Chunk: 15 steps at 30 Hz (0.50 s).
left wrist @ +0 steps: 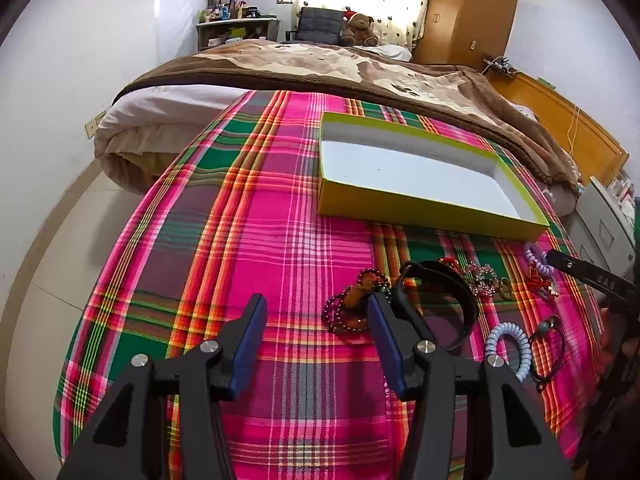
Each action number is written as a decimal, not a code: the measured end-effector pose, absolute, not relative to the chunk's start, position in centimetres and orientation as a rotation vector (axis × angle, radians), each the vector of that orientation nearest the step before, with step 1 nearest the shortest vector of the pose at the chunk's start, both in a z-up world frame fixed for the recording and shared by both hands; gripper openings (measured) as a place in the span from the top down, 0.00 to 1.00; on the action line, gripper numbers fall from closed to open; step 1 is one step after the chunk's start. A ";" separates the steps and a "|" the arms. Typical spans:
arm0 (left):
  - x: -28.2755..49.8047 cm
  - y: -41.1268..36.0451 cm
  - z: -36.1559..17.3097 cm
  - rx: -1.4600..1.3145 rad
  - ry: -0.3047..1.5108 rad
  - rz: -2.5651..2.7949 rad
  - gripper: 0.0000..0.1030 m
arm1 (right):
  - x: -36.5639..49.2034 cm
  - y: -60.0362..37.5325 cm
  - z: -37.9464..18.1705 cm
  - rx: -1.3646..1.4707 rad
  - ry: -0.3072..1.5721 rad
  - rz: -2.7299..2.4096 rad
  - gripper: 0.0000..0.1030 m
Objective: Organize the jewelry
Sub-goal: 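Close the right gripper on the lavender coil hair tie while the left tool moves to the beaded bracelet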
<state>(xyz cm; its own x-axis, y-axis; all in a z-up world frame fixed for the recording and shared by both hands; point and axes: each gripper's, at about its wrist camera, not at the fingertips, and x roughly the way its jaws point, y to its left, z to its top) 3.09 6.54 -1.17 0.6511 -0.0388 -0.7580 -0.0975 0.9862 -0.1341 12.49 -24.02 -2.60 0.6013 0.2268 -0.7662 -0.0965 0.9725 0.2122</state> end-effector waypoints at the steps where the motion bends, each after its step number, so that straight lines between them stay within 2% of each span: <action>1: 3.1 6.6 -1.2 -0.168 0.865 0.032 0.47 | 12.8 -24.0 -2.7 0.156 0.915 0.187 0.47; 4: 3.2 6.6 -1.3 -0.165 0.873 0.028 0.47 | 13.3 -23.5 -3.0 0.135 0.918 0.196 0.47; 5: 3.2 6.7 -1.4 -0.167 0.875 0.026 0.47 | 13.3 -23.3 -3.0 0.129 0.918 0.202 0.50; 8: 3.4 6.8 -1.6 -0.172 0.884 0.032 0.47 | 13.5 -22.7 -3.1 0.100 0.923 0.208 0.77; 10: 3.5 6.9 -1.7 -0.177 0.888 0.026 0.47 | 13.6 -22.6 -3.2 0.090 0.923 0.215 0.80; 12: 3.5 6.9 -1.8 -0.181 0.893 0.021 0.47 | 13.6 -22.5 -3.2 0.078 0.922 0.218 0.88; 15: 3.6 7.0 -1.9 -0.189 0.901 0.011 0.47 | 13.3 -22.6 -3.0 0.066 0.911 0.212 0.90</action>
